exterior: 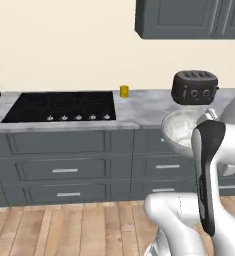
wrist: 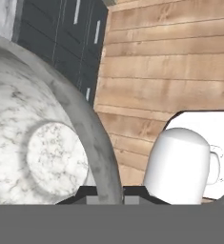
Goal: Clear the mugs and bowl far away from the sink.
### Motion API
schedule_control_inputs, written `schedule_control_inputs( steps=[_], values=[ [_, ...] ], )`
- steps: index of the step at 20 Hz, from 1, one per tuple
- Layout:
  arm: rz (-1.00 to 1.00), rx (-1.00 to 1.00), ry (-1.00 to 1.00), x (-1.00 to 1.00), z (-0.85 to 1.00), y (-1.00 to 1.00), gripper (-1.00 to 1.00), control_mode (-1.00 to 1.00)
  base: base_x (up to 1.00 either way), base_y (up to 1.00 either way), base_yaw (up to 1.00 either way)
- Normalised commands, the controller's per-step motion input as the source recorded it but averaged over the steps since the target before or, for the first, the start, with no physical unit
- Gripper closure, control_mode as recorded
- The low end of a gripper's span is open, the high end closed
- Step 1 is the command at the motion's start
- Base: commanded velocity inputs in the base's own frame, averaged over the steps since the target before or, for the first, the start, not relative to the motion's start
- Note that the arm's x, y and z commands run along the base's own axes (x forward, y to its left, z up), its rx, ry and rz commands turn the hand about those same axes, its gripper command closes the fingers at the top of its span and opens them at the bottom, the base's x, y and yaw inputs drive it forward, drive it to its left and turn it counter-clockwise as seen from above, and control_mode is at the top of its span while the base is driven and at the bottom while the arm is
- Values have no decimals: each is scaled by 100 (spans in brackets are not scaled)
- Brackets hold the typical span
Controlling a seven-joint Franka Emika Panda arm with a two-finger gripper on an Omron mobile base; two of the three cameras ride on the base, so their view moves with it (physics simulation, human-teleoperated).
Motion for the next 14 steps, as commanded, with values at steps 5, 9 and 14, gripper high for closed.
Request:
schedule_control_inputs(
  steps=[5,9,14],
  values=[
    [0,0,0,0,0,0,100,100,100,9,-31],
    [0,0,0,0,0,0,100,100,100,3,-20],
    [0,0,0,0,0,0,100,100,100,13,-18]
  ],
)
